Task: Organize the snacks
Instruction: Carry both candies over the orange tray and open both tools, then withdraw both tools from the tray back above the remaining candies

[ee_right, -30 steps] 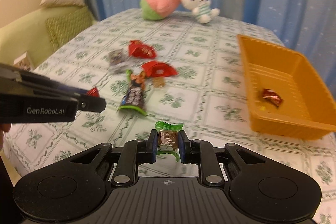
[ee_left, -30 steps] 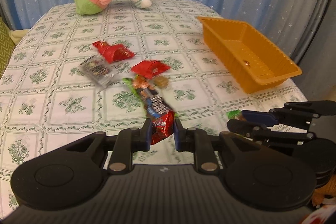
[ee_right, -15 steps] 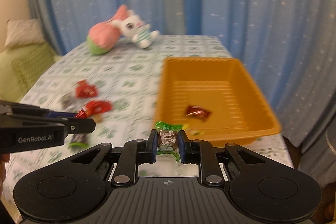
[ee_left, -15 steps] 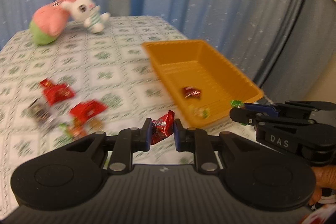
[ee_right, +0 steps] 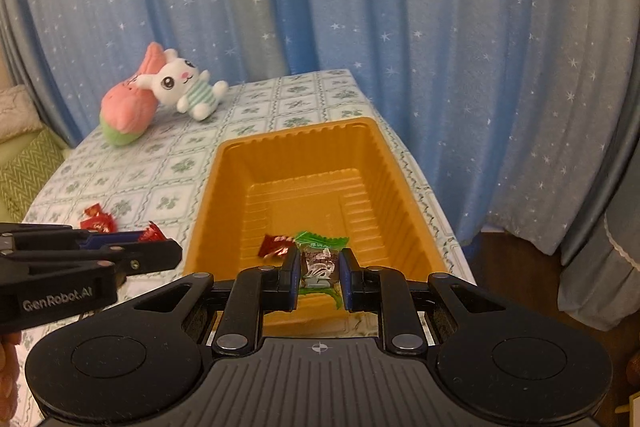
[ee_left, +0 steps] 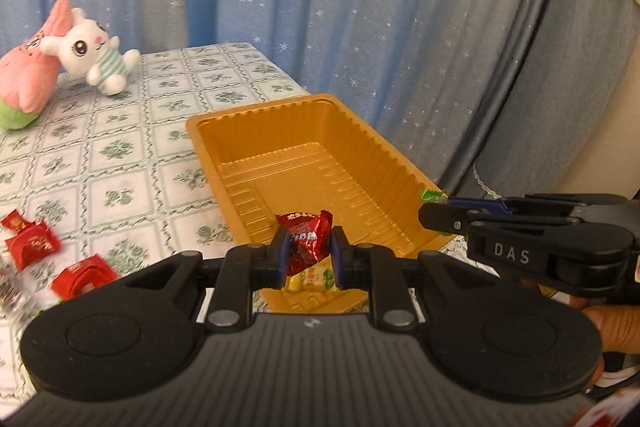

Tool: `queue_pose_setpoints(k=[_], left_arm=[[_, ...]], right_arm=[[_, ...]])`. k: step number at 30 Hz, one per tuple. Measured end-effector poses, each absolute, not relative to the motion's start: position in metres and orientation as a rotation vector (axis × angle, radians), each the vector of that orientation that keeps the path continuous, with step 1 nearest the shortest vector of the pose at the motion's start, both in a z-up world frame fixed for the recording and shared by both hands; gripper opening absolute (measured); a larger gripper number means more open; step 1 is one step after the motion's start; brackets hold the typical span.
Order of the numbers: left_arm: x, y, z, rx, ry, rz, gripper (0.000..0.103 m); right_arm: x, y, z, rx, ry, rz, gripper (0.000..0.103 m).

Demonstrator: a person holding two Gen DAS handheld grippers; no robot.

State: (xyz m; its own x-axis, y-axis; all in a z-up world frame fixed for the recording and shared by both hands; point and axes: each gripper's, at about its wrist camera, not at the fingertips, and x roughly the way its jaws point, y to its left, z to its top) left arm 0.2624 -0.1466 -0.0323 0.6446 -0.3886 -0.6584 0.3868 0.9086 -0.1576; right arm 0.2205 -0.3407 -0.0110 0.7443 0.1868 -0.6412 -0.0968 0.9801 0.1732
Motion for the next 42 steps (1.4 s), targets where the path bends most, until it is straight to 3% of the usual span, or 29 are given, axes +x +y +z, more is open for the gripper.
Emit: queue_pose_setpoints(k=[8,12,18,31,32,34,35,42], left_arm=[[0.282,-0.157,-0.043,0.007,0.762,-0.444,0.019],[0.29,-0.157,-0.048,0.014,0.765,-0.422,0.034],[0.285,-0.143,-0.048,0.019,0.768,-0.406,0.035],[0.263,-0.115,-0.049,0.031,0.785,-0.327,0.054],[0.261,-0.113,-0.049,0.035,0.784,-0.321,0.056],[0.256,-0.109,-0.048,0.041,0.779,-0.312,0.061],[0.253,-0.106,-0.048,0.042,0.776,-0.306,0.062],[0.231,-0.09,-0.043,0.021,0.778,-0.265,0.068]], right_arm=[[0.236,-0.35,-0.014,0.147,0.718,0.141,0.02],[0.241,-0.352,-0.017,0.173,0.726,0.132,0.02],[0.242,-0.353,-0.02,0.177,0.733,0.132,0.02],[0.252,-0.345,-0.015,0.251,0.69,0.198,0.021],[0.254,-0.347,-0.015,0.274,0.696,0.202,0.022],[0.256,-0.351,-0.014,0.31,0.707,0.186,0.045],[0.255,-0.353,-0.013,0.32,0.701,0.181,0.05],[0.233,-0.359,-0.005,0.319,0.719,0.144,0.053]])
